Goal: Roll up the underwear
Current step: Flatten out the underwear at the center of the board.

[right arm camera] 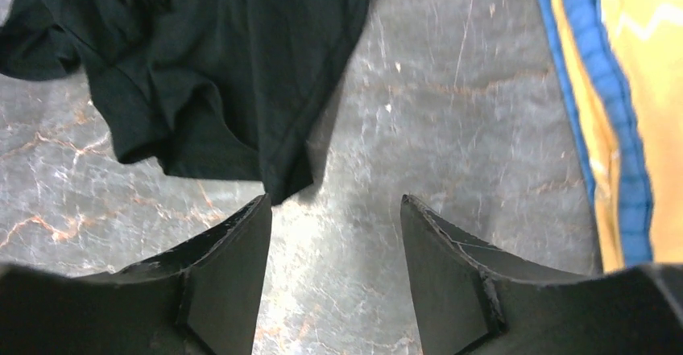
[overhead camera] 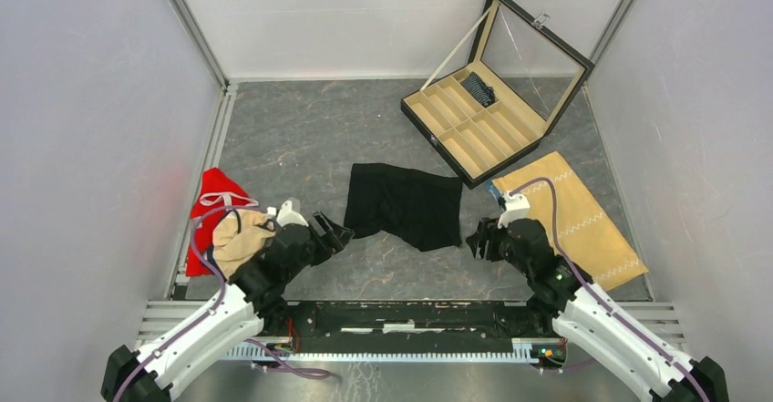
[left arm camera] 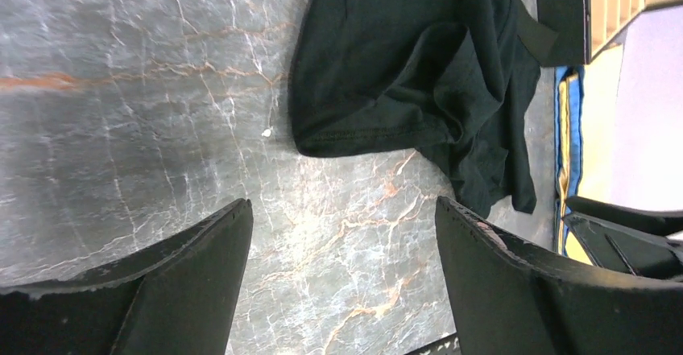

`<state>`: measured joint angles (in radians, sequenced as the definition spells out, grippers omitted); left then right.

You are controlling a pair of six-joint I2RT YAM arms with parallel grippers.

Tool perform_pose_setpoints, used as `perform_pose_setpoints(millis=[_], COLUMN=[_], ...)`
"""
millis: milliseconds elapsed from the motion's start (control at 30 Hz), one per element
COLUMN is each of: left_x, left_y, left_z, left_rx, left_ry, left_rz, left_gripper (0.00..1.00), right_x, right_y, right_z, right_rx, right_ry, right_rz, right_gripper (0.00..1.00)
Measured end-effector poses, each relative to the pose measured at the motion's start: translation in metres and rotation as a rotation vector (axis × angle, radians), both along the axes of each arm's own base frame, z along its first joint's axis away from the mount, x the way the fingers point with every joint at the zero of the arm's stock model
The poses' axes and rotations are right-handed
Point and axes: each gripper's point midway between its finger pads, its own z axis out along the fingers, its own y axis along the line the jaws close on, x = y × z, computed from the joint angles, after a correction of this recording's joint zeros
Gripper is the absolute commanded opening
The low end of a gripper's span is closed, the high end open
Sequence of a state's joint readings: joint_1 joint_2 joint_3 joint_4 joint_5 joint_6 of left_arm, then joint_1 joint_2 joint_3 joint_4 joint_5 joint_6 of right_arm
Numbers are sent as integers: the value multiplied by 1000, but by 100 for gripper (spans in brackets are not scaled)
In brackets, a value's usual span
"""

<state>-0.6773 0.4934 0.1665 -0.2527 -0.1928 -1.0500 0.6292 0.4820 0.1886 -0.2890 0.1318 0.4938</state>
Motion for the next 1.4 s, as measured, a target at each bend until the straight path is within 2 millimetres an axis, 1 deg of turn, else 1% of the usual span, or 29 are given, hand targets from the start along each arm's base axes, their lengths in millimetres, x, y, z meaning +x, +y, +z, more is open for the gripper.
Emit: perform_pose_setpoints(millis=[67, 167, 267, 367, 433, 500, 600, 667, 733, 833, 1000, 1100, 1167, 1300, 1400], left_x=[5, 18, 36, 64, 89, 113, 139, 150, 158, 168, 181, 188, 191, 198, 205], left_y=[6, 8, 4, 0, 3, 11, 25, 32, 32, 23, 13, 8, 7, 3, 0], left_z=[8, 27, 42, 47, 46, 40, 26, 16, 7, -1, -13, -19, -23, -25, -25], left_rx=[33, 77, 141, 229, 273, 287, 281, 276, 275, 258, 247, 241, 239, 227, 221], left_ry=[0, -18, -33, -27, -13, 1, 26, 45, 54, 49, 49, 52, 57, 49, 35], left_rz=[35, 68, 72, 78, 97, 129, 161, 167, 153, 104, 57, 37, 33, 20, 18], left_gripper=[91, 92, 93, 93, 92, 90, 87, 84, 82, 79, 74, 72, 72, 70, 67], right_x=[8, 20, 32, 50, 66, 83, 104, 116, 125, 133, 136, 138, 139, 145, 151], right_y=[4, 9, 12, 15, 13, 5, -4, -5, -1, 8, 19, 21, 21, 22, 24], right_z=[14, 27, 31, 30, 28, 26, 21, 18, 16, 14, 5, -1, -6, -13, -19], right_rx=[-8, -22, -49, -79, -76, -60, -29, -3, 24, 62, 106, 116, 117, 112, 107], right_ry=[-19, -42, -45, -25, -12, -4, 16, 32, 40, 50, 76, 92, 100, 114, 125], right_rz=[4, 4, -5, -35, -72, -126, -183, -199, -191, -166, -148, -153, -159, -171, -177], right_gripper=[73, 77, 78, 78, 77, 76, 72, 70, 68, 66, 60, 60, 63, 63, 57])
